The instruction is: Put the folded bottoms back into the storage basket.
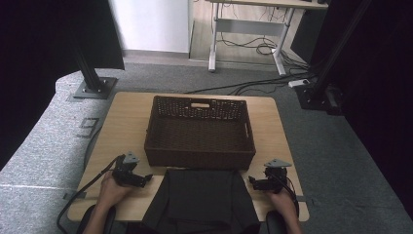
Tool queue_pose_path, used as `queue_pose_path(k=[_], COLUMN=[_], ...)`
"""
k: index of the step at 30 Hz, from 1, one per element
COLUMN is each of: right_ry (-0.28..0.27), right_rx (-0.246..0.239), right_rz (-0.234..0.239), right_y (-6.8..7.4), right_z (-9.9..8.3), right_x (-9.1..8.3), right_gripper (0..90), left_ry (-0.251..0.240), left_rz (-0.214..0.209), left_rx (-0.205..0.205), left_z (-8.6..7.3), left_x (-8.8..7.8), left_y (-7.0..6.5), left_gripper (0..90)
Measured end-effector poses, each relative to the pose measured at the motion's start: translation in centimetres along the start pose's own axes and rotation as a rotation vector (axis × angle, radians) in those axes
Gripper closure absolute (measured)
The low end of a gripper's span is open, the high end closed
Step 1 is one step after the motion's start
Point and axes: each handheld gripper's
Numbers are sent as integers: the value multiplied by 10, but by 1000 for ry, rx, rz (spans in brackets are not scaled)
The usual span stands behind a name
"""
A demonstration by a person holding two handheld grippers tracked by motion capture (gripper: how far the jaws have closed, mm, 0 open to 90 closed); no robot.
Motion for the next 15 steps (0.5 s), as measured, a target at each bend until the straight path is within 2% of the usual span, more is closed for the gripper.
queue_pose_path(k=[5, 8, 15], right_ry=[16, 19, -6], right_rx=[-2, -3, 12], right_rz=[7, 20, 57], right_y=[0, 2, 15], right_z=[1, 1, 7], right_x=[-2, -4, -20], right_gripper=[0, 14, 13], left_ry=[31, 21, -21], left_rz=[8, -34, -73], left_rx=[-42, -67, -23], left_z=[2, 4, 13], left_x=[-4, -8, -21], left_y=[-2, -5, -32], left_gripper=[33, 34, 34])
Point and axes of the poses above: each handheld gripper's, and its own axes: x roughly forward along the jaws, z roughly out of its top, y roughly to its left, and after that the axes turned 6 degrees about z, right-handed
